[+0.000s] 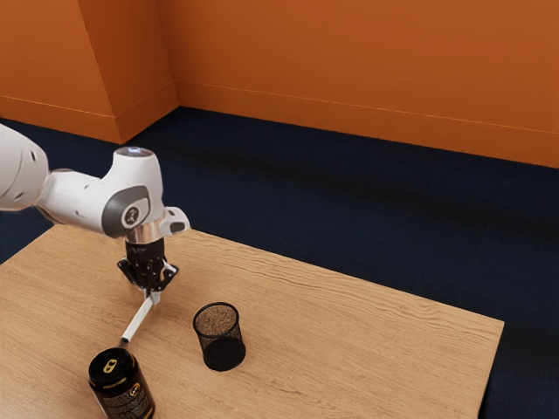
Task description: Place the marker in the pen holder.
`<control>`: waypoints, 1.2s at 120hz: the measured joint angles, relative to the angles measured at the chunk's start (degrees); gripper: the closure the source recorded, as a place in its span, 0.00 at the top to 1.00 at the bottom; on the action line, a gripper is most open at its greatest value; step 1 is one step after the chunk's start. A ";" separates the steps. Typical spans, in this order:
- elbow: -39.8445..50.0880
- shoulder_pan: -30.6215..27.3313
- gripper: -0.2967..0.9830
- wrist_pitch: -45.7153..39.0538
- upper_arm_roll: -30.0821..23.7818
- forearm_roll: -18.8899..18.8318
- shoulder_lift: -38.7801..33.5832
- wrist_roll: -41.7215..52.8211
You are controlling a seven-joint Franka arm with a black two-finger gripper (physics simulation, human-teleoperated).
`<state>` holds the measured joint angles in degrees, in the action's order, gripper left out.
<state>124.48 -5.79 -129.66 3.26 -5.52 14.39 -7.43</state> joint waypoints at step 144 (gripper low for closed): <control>22.44 2.07 0.16 -3.71 -18.92 1.44 -41.86 -22.12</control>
<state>146.92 -3.72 -133.37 -15.65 -4.08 -27.47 -29.55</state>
